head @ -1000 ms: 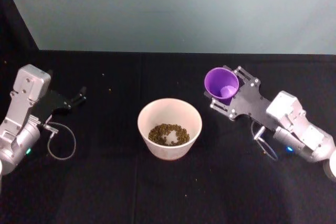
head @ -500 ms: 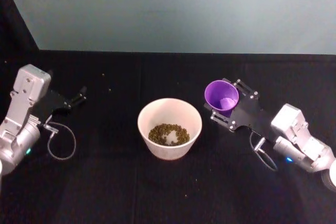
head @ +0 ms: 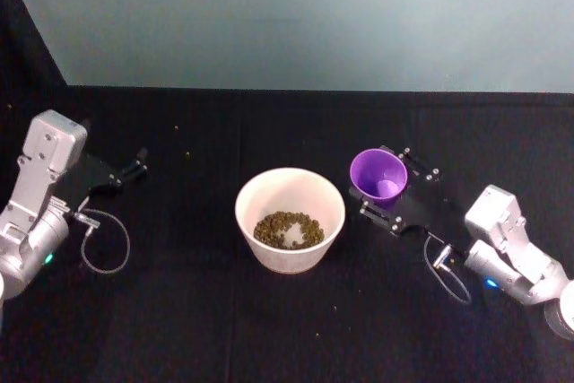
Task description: Pick up the cup and pour the mung beans from the cup into the bowl.
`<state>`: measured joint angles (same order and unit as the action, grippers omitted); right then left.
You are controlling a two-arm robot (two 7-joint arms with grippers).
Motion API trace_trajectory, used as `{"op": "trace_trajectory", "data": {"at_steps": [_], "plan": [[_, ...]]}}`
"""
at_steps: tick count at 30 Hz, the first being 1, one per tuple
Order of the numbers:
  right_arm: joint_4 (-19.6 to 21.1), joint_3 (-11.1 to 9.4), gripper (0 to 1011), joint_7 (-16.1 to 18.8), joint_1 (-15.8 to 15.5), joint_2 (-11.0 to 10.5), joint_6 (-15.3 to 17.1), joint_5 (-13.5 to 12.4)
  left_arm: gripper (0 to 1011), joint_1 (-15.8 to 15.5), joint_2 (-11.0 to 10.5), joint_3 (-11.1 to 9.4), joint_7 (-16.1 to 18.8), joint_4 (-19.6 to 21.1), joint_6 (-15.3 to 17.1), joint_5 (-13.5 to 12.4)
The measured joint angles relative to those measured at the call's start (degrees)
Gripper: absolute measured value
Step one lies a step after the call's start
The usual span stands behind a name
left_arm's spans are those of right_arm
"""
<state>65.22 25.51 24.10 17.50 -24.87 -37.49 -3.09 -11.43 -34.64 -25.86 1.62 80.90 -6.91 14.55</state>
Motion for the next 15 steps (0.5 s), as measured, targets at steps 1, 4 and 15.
{"op": "trace_trajectory", "data": {"at_steps": [1,4,15], "plan": [[-0.1,-0.1,750,0.4,0.0,0.1,0.0,-0.5,1000,0.0,0.0,0.0,0.0,0.0,0.0,0.0],[-0.4,-0.9,750,1.9,-0.3,0.3,1.2,-3.1,1000,0.0,0.0,0.0,0.0,0.0,0.0,0.0],[1.3,-3.7,750,4.9,-1.3,0.7,8.4,-8.9,1000,0.0,0.0,0.0,0.0,0.0,0.0,0.0]]}}
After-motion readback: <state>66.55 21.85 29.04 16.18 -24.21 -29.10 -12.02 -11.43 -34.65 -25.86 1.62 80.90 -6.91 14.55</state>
